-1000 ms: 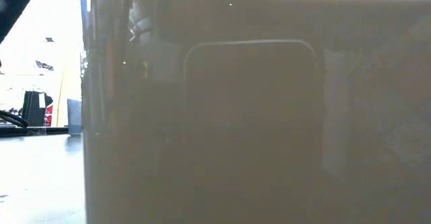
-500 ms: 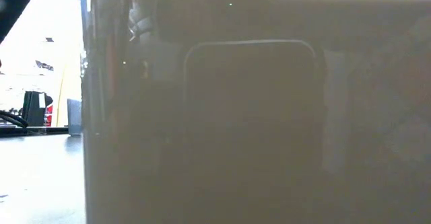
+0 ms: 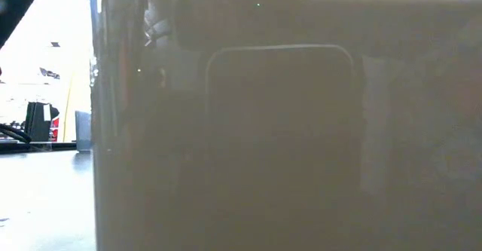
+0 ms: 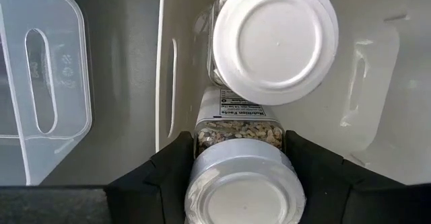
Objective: Sort spices by type
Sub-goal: Put the white seasoning bottle into the white bin
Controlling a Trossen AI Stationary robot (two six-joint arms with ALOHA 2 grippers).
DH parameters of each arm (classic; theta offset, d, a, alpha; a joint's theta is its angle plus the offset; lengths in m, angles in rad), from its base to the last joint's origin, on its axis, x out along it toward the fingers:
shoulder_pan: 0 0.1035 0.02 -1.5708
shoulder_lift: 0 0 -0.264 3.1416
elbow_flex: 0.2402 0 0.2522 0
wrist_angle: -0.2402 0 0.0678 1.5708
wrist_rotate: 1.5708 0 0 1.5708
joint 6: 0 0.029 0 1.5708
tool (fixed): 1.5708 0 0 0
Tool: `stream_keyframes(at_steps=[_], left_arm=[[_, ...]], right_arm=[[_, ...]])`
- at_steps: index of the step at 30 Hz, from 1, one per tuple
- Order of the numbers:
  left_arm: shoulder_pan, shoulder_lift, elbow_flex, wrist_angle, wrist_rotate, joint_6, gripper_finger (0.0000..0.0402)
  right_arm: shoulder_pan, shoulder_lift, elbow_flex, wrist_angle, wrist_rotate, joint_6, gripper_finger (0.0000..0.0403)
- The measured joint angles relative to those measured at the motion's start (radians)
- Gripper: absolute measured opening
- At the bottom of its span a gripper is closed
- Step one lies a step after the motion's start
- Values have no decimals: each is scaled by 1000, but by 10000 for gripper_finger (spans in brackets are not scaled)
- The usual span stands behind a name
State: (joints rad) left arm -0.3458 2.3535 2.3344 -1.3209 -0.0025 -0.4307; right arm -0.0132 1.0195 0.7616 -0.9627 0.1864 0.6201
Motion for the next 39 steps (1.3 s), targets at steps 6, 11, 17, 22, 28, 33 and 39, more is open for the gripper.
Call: stream_keyframes(at_steps=[6,11,17,22,28,33,39], left_arm=[[0,0,0,0,-1,-1,204],[0,0,0,0,-2,-1,218],[0,-2,0,0,-2,-2,246],[0,-2,0,0,-2,-4,248],[0,-2,0,0,-2,-23,249],[0,-2,0,0,-2,-23,249],[0,-2,0,-1,-3,-24,249]], right_arm=[[0,0,0,0,0,0,329],[0,0,0,0,0,0,329],[0,0,0,0,0,0,329],[0,0,0,0,0,0,329],[0,0,0,0,0,0,329],[0,0,0,0,0,0,329],[0,0,1,0,0,0,329]])
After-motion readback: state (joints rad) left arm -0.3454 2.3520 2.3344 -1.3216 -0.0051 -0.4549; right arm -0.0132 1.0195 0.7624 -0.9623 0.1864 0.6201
